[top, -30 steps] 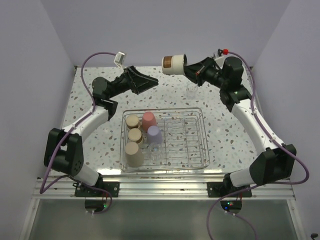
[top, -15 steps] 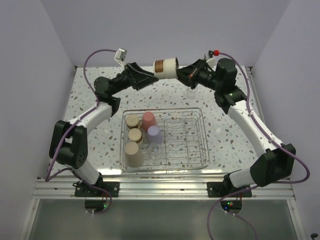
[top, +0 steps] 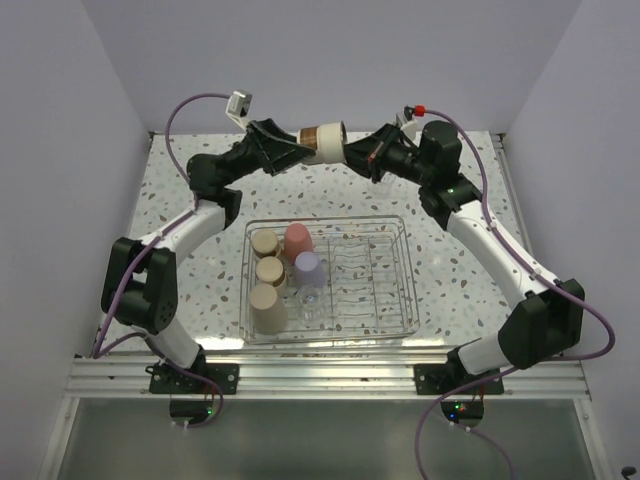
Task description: Load the cups into the dish rack
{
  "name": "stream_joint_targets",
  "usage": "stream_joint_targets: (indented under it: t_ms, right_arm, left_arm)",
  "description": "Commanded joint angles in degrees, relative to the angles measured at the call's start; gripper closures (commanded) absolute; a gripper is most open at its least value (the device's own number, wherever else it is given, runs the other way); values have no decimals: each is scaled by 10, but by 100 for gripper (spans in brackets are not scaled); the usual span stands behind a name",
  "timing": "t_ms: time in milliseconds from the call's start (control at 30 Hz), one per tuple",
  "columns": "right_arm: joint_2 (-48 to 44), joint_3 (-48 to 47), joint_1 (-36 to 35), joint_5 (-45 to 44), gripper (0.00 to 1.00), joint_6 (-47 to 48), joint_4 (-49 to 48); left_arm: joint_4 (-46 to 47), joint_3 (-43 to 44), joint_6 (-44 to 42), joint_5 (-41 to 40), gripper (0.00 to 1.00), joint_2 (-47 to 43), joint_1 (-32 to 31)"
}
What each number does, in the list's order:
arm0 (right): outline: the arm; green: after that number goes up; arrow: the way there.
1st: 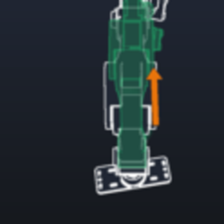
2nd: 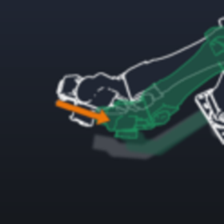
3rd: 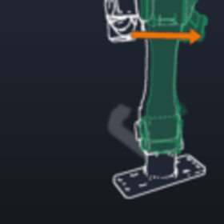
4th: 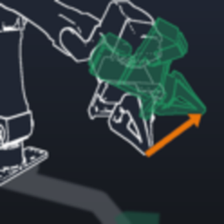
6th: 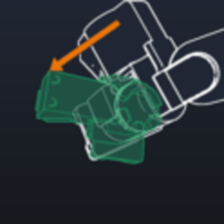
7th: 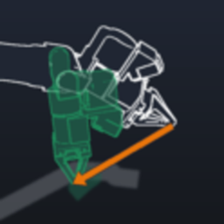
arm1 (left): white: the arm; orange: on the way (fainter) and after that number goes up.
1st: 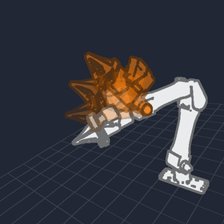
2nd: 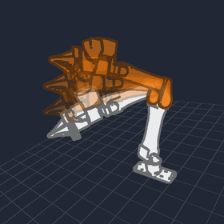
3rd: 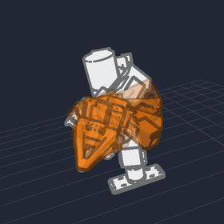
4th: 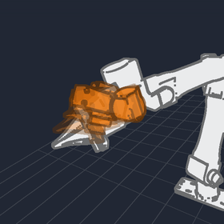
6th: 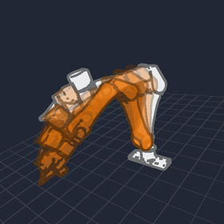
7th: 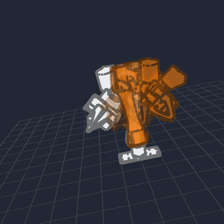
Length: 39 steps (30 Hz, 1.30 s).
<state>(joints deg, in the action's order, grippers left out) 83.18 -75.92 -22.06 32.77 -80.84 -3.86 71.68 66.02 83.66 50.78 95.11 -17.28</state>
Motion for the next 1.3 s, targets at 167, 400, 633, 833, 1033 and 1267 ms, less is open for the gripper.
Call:
stream_joint_targets:
  t_ms: [167,400,633,833,1033,1267]
  right_arm:
    - [7,2,-1,3,100,4,-13]
    - [2,-19,-1,4,100,58,65]
    - [7,-148,41,-67,41,257,359]
    - [-13,-229,121,-187,18,383,533]
    - [-66,-233,137,-310,14,440,597]
    - [-98,-218,139,-341,14,473,629]
  left_arm:
    - [22,27,5,-9,38,-12,-2]
    - [-27,33,-29,-8,87,-22,-3]
    - [-371,99,-264,-5,100,-63,-16]
    - [-536,118,-382,-38,100,-73,-59]
    - [-815,246,-566,-138,100,-13,-159]
    - [-974,364,-668,-252,100,90,-242]
